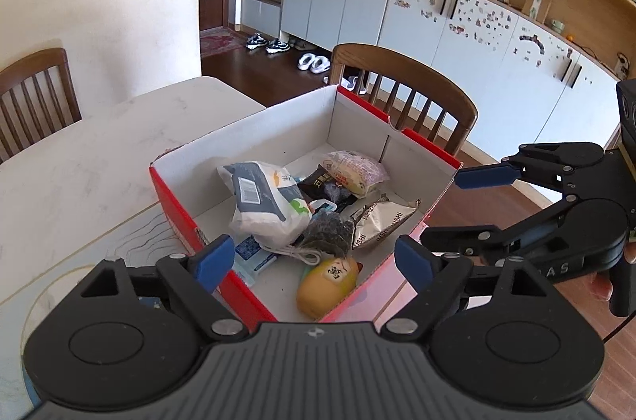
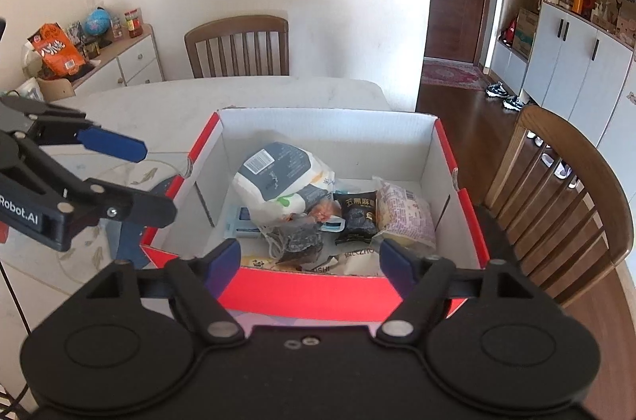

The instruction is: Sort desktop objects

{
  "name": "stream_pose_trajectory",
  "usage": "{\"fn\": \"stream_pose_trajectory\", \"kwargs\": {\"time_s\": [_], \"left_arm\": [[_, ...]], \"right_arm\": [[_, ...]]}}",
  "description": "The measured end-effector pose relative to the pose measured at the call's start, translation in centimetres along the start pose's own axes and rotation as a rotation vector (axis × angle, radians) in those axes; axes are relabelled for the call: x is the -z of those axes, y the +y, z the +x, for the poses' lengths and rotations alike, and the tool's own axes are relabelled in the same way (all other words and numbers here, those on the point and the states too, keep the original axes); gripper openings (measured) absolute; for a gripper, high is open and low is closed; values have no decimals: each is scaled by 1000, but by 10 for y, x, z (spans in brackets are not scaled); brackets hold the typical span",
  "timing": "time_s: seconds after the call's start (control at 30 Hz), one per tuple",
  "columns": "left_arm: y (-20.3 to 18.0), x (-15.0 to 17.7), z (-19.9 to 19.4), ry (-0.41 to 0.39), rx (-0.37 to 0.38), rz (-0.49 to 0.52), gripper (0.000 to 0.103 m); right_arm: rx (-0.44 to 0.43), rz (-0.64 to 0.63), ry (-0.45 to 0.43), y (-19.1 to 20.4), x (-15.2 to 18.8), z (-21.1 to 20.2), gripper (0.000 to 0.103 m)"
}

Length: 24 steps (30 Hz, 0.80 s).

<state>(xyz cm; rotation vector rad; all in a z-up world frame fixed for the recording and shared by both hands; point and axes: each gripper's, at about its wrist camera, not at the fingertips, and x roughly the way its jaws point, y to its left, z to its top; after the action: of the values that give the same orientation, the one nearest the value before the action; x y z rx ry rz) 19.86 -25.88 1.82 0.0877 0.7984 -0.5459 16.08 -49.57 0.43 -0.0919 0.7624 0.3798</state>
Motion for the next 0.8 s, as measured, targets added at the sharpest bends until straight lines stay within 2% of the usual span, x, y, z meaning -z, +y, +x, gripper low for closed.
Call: {"fn": "stream_pose_trajectory", "kwargs": {"time_s": [0.17, 0.23, 0.4, 0.63, 0.8], "left_arm": [[7, 9, -8, -19, 33, -80, 92], [5, 12, -11, -29, 32, -81, 103], [0, 21, -18, -42, 21, -70, 103], [-7, 36, -36, -99, -42, -69, 103], [-10, 42, -44, -100, -63, -63, 103]], "right_arm": [[11, 52, -23, -2, 9, -8, 83], [13, 60, -28, -1, 13, -10, 86], [34, 52, -45, 5, 22, -16, 92], [44, 45, -85, 12, 31, -28, 94], [44, 55, -84, 13, 35, -33, 94]]}}
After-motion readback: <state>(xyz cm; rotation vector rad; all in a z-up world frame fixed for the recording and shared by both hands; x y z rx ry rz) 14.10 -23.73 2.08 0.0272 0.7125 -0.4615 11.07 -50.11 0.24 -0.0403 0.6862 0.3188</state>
